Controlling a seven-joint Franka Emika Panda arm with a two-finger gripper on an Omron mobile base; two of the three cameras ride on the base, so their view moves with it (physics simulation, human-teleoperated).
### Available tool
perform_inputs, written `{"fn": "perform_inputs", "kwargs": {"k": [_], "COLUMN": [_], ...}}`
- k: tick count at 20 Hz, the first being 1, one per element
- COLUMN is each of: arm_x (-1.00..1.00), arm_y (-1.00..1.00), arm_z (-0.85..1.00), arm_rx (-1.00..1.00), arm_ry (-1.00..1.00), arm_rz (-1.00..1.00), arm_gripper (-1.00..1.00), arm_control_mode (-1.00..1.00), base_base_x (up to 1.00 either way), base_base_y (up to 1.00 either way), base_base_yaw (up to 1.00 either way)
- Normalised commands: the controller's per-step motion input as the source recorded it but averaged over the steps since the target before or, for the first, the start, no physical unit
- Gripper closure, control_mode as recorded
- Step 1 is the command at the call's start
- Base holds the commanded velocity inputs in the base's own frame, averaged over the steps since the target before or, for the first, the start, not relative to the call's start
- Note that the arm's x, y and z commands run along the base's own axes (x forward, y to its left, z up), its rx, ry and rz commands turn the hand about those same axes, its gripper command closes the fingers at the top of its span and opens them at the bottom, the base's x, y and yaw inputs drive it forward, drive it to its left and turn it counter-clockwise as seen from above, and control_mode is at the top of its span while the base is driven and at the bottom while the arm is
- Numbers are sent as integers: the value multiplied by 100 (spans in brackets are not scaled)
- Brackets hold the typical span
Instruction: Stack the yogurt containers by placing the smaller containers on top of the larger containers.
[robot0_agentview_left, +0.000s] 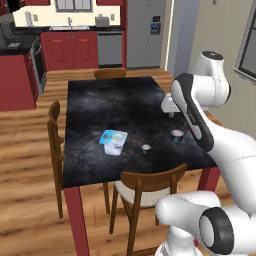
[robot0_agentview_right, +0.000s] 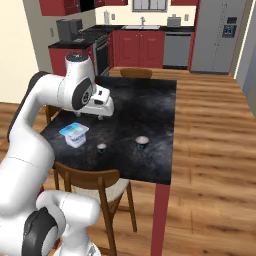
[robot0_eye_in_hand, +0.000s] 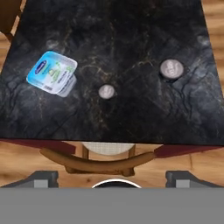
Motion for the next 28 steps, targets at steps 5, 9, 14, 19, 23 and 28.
{"fn": "perform_inputs", "kwargs": {"k": [5, 9, 14, 19, 23, 28], "arm_x": [0, 0, 0, 0, 0, 0], "arm_y": [-45, -49, -43, -41, -34, -25], "arm_z": [-6, -13, -18, -24, -21, -21], "arm_rx": [8, 11, 8, 5, 9, 8], "arm_ry": [0, 0, 2, 1, 0, 1], "arm_rz": [0, 0, 0, 0, -3, -7], "arm_gripper": [-100, -100, -100, -100, -100, -100], "arm_control_mode": [-100, -100, -100, -100, -100, -100], "base_base_x": [0, 0, 0, 0, 0, 0], "base_base_y": [0, 0, 0, 0, 0, 0], "base_base_yaw": [0, 0, 0, 0, 0, 0]}}
